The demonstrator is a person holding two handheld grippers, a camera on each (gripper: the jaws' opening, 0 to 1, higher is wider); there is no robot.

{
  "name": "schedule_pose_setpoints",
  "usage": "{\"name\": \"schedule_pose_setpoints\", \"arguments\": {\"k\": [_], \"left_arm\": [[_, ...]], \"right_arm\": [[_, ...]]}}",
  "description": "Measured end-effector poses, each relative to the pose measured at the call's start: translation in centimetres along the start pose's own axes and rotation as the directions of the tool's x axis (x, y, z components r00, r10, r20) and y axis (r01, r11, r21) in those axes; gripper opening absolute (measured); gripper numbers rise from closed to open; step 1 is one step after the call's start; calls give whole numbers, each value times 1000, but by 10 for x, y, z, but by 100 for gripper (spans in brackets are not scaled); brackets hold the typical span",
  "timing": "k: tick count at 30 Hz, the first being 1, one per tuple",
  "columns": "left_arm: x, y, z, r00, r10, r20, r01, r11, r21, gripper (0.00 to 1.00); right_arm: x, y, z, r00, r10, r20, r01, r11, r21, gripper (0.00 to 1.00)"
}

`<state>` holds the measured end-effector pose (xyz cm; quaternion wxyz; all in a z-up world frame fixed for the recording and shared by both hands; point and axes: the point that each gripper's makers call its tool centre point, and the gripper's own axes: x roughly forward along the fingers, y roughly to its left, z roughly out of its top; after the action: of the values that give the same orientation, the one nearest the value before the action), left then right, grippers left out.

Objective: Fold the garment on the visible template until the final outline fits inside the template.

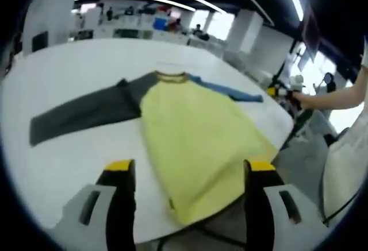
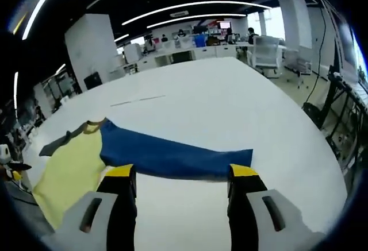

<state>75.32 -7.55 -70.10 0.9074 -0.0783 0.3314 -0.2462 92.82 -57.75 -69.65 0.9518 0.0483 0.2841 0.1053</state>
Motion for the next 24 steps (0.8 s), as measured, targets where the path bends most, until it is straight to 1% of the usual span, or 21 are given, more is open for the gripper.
{"name": "schedule_pose_setpoints", "arguments": {"k": [7, 10, 14, 20, 24], "left_arm": [[1, -2, 7, 1000, 0, 11, 0, 1000, 7, 74], [2, -2, 10, 1000, 6, 17, -6, 1000, 19, 76], [4, -5, 13, 1000, 0, 15, 0, 1000, 19, 76], [6, -8, 15, 1000, -2, 17, 1, 1000, 27, 76], [7, -8, 14, 1000, 0, 11, 0, 1000, 25, 76]], "right_arm": [[4, -9, 1, 1000, -19, -11, 19, 1000, -4, 64], [6, -12, 3, 1000, -23, -8, 23, 1000, 3, 65], [8, -17, 1, 999, -34, -17, 34, 999, -12, 64], [12, -26, 0, 999, -47, -24, 47, 999, 7, 64], [19, -38, -3, 998, -49, -31, 49, 999, 9, 65]]}}
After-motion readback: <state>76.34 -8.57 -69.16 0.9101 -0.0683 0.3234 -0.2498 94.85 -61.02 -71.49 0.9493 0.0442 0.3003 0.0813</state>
